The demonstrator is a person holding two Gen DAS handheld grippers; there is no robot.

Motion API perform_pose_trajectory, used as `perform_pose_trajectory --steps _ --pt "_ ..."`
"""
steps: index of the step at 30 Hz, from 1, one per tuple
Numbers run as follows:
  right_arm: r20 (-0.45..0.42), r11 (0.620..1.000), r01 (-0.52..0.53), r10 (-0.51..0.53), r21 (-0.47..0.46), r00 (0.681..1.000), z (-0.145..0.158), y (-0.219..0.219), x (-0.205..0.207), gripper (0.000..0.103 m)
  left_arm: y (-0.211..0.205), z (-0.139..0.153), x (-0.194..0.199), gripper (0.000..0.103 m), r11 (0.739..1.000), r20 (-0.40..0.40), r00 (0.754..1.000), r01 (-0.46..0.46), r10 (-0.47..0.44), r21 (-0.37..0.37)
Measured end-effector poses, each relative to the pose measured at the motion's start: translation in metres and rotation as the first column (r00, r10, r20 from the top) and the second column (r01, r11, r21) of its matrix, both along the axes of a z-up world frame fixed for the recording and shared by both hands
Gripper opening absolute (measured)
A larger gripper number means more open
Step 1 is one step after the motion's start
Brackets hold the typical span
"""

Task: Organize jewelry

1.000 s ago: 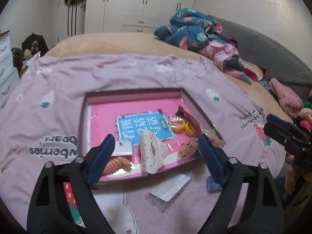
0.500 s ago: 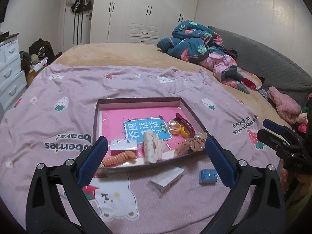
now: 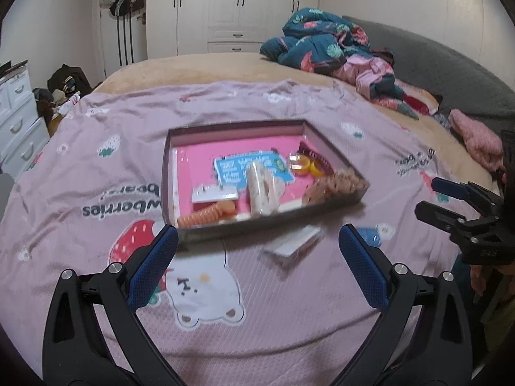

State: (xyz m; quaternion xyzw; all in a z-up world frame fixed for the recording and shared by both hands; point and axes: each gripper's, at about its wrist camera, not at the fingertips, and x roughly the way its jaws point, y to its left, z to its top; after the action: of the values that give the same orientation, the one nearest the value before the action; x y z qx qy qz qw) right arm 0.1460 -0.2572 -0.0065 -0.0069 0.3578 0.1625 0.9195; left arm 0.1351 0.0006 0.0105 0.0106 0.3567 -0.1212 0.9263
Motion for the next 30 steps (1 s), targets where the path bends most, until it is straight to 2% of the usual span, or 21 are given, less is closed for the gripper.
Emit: perform_pose_trajectory --steps 6,11,15,18,21,24,30 --pt "-0.071 1.000 -0.001 -0.001 -0.031 0.997 -0.035 0.008 0.008 0.093 0.000 -0.022 0.002 0.093 0.999 -0.057 0.998 0.016 -0.014 0.028" --pt "-0.123 0.999 -0.020 0.016 -0.036 0.992 -0.056 0.015 0.019 0.086 -0.004 -0.038 0.008 0.093 0.998 -0.090 0.995 0.041 -0.037 0.042" --pt "-0.180 1.000 -0.030 0.030 0.006 0.983 -0.070 0.020 0.031 0.076 -0.012 -0.049 0.013 0.092 0.996 -0.110 0.992 0.071 -0.064 0.053" --pt "-0.228 0.999 -0.026 0.034 0.036 0.973 -0.081 0.023 0.039 0.064 -0.018 -0.055 0.019 0.092 0.994 -0.121 0.989 0.090 -0.082 0.059" --pt "-0.228 0.999 -0.029 0.035 0.032 0.973 -0.084 0.024 0.044 0.052 -0.026 -0.060 0.029 0.091 0.992 -0.133 0.986 0.109 -0.100 0.062" --pt "-0.231 0.998 -0.018 0.033 0.067 0.972 -0.081 0.016 0.044 0.052 -0.036 -0.064 0.037 0.090 0.989 -0.145 0.982 0.131 -0.120 0.074" --pt "-0.229 0.993 0.050 -0.024 0.109 0.973 -0.073 -0.014 0.042 0.051 -0.060 -0.079 0.054 0.081 0.980 -0.177 0.971 0.176 -0.158 0.091"
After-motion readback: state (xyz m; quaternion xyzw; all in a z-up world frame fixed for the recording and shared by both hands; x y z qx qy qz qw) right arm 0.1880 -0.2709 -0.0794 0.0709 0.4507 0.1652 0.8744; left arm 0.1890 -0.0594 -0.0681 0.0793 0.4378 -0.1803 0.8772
